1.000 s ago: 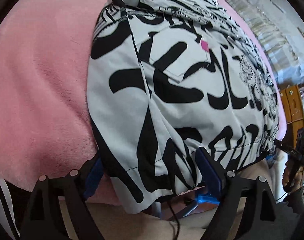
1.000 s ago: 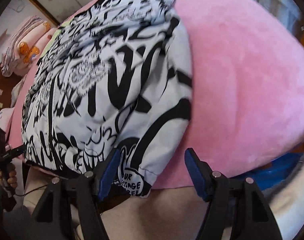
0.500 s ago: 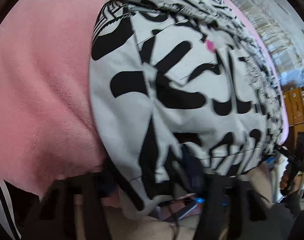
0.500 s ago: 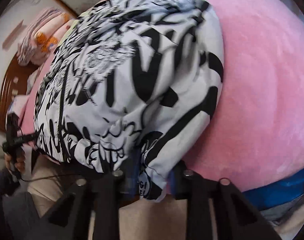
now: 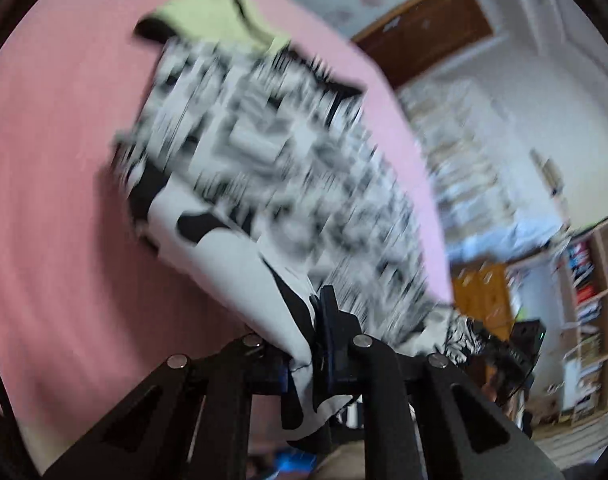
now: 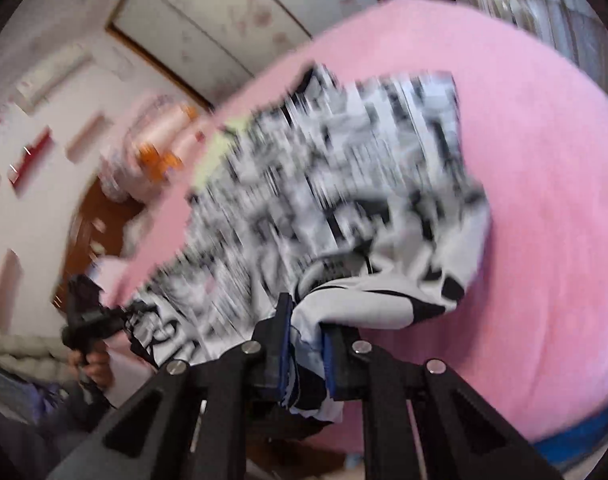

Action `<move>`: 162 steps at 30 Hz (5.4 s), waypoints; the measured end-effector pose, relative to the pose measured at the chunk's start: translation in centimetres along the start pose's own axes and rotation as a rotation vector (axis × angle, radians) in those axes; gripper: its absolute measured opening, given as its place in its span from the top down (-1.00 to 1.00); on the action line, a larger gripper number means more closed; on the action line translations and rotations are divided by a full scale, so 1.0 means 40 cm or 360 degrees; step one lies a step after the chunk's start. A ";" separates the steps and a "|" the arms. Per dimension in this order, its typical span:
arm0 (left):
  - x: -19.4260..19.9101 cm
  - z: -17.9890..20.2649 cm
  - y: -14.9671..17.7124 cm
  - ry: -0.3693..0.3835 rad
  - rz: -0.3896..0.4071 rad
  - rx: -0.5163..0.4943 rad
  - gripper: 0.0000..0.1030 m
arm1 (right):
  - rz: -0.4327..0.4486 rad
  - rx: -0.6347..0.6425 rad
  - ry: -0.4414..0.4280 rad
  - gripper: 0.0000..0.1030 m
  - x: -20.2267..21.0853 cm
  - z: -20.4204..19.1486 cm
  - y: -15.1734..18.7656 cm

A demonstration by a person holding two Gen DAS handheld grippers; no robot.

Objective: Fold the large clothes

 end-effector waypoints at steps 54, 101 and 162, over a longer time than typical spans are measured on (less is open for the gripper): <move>-0.485 -0.247 -0.512 -0.0805 -0.0297 -0.0428 -0.15 | -0.0405 0.0430 0.0650 0.60 -0.550 0.319 -0.484; -0.620 -0.233 -0.743 -0.0863 0.0370 -0.0502 0.61 | 0.0108 0.0353 0.1329 0.94 -0.703 0.394 -0.677; -0.362 -0.242 -0.362 -0.1009 0.0316 -0.0245 0.32 | -0.0014 0.0477 0.1108 0.03 -0.550 0.191 -0.375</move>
Point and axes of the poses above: each gripper's, at about its wrist camera, not at the fingertips, and x roughly against the way its jaws point, z to its right, y to its underside, the point moved 8 cm from there along -x, roughly the way its jaws point, and after that the axes turned 2 degrees about x, right-handed, at the moved point
